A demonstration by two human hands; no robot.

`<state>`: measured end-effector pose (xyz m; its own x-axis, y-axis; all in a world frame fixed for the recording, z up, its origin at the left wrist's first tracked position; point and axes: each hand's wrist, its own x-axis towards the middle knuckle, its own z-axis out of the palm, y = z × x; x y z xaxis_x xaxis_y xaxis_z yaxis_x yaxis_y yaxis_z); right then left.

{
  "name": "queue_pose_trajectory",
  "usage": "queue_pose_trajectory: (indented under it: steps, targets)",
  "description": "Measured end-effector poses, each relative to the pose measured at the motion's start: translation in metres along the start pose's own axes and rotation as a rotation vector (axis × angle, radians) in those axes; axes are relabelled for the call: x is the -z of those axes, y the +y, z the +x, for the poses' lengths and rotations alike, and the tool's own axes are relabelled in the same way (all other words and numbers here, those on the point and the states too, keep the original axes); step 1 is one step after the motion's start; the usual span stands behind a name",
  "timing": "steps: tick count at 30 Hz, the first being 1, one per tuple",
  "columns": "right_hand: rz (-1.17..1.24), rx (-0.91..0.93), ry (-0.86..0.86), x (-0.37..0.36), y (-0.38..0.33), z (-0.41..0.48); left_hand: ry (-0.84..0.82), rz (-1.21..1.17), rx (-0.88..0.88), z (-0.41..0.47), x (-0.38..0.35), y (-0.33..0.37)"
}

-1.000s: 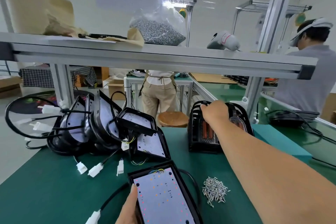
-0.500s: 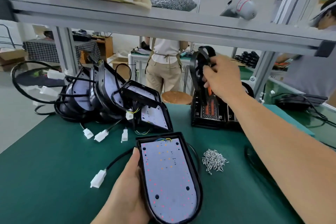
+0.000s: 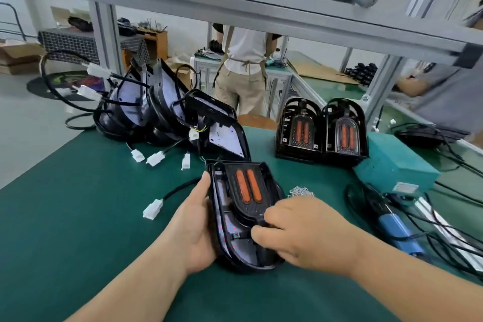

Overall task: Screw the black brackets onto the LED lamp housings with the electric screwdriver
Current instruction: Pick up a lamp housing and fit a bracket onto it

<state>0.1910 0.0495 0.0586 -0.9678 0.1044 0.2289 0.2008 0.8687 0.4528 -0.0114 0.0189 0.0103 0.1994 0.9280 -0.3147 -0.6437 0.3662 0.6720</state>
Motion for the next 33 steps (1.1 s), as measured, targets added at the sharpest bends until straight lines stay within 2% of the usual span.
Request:
queue_pose_trajectory:
  steps: [4,10,15,17,20,22,24,26,30,33]
  targets:
    - [0.02,-0.074,0.025,0.001,-0.006,0.007,-0.044,-0.005,-0.023,-0.004,-0.002,-0.002]
    - [0.011,-0.085,0.006,-0.003,-0.013,0.013,-0.08,0.007,-0.03,-0.009,-0.005,-0.003]
    - [0.034,-0.154,0.172,-0.012,-0.018,0.007,0.002,-0.022,-0.116,-0.009,-0.006,-0.008]
    - [0.255,-0.351,0.336,-0.018,-0.024,0.003,0.032,-0.029,-0.153,-0.01,-0.007,-0.007]
    - [0.697,-0.987,0.623,-0.023,-0.037,0.009,0.046,-0.041,-0.184,-0.01,-0.007,-0.005]
    - [1.129,-1.295,0.582,-0.026,-0.043,0.019,0.029,-0.043,-0.186,-0.011,-0.008,-0.005]
    - [1.512,-1.32,0.489,-0.033,-0.046,0.02,0.011,-0.025,-0.195,-0.011,-0.008,-0.006]
    - [1.63,-1.272,0.509,-0.031,-0.048,0.023,0.015,-0.001,-0.211,-0.011,-0.008,-0.007]
    - [1.494,-1.307,0.592,-0.037,-0.052,0.021,0.02,0.045,-0.232,-0.011,-0.011,-0.009]
    - [1.351,-1.36,0.592,-0.04,-0.054,0.021,0.008,0.069,-0.247,-0.01,-0.012,-0.009]
